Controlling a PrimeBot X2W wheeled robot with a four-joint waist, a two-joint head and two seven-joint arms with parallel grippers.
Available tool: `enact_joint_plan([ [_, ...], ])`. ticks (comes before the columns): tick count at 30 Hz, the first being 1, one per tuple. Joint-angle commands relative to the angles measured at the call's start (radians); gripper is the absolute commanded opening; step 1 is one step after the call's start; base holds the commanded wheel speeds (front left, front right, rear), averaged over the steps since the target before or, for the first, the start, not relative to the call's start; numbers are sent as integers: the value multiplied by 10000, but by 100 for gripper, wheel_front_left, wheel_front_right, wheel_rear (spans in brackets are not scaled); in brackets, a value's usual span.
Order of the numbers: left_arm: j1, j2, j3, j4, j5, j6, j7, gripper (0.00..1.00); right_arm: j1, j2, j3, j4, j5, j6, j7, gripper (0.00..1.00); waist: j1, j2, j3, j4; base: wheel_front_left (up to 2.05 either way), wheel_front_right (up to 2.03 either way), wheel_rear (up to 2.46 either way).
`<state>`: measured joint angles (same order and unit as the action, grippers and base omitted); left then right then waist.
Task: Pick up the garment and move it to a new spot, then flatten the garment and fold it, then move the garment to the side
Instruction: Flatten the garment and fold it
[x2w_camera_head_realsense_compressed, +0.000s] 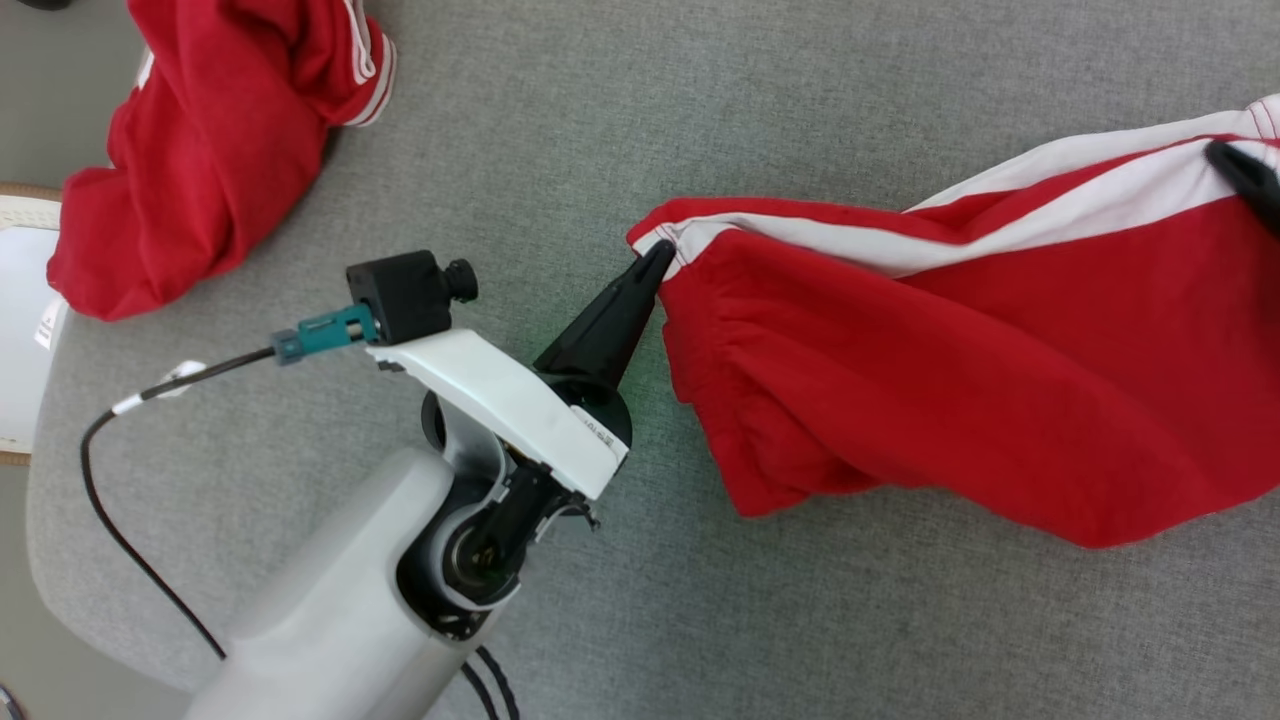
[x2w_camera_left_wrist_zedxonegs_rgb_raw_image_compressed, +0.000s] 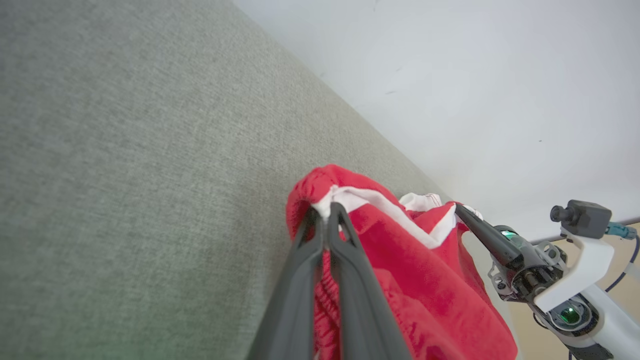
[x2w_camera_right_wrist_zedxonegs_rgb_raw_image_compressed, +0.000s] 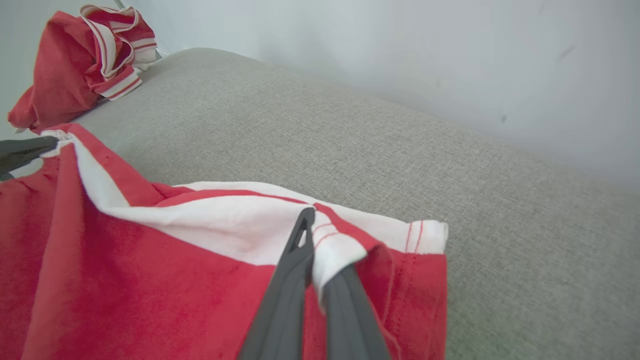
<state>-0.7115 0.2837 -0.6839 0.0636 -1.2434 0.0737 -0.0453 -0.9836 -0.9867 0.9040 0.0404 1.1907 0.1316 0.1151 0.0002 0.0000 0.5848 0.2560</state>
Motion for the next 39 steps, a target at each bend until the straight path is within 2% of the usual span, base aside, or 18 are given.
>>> enact_joint_plan([
  [1,130,-7,-12,-28,-51,-23,16,0,-185,-52,87,239,41,-21,-200,47,-2,0,-10,-16,0,0,0],
  [2,167,-12,-24,-57,-55,-11,16,0,-221,-29,106,378,27,-19,-349,98,-2,0,-21,-22,0,0,0],
  [6,290,13,-74,-144,-61,67,13,0,-329,17,283,712,221,-19,-635,100,-2,0,-70,-81,0,0,0],
  [14,589,351,-54,-271,0,238,88,0,-277,-344,473,925,730,-19,-1079,100,-2,0,-345,-331,0,0,0],
  [15,637,408,-49,-287,70,304,54,21,-217,-417,468,973,799,-19,-1169,100,-2,0,-401,-367,0,0,0],
  [16,649,498,-88,-310,208,349,26,47,-154,-464,462,1004,880,-19,-1272,100,-2,0,-463,-397,0,0,0],
  [17,666,571,-117,-342,302,416,-25,100,-71,-470,466,1015,956,-20,-1359,100,-2,0,-535,-433,0,0,0],
  [24,891,1263,-538,-622,1454,855,-261,100,501,-525,665,1338,1245,-20,-1666,100,-2,0,-1110,-639,0,0,0],
  [30,1197,1735,-926,-755,3082,1315,-1397,100,1056,-207,762,1658,1564,-20,-1704,100,-2,0,-1702,-694,0,0,0],
  [34,1522,1754,-1092,-667,4115,1569,-1997,100,1439,-16,830,1952,1686,-20,-1527,100,-2,0,-2077,-662,0,0,0],
  [39,2236,1312,-527,-935,5258,1720,-2193,100,1677,173,778,2480,2066,-20,-822,100,-2,0,-2206,-486,0,0,0],
])
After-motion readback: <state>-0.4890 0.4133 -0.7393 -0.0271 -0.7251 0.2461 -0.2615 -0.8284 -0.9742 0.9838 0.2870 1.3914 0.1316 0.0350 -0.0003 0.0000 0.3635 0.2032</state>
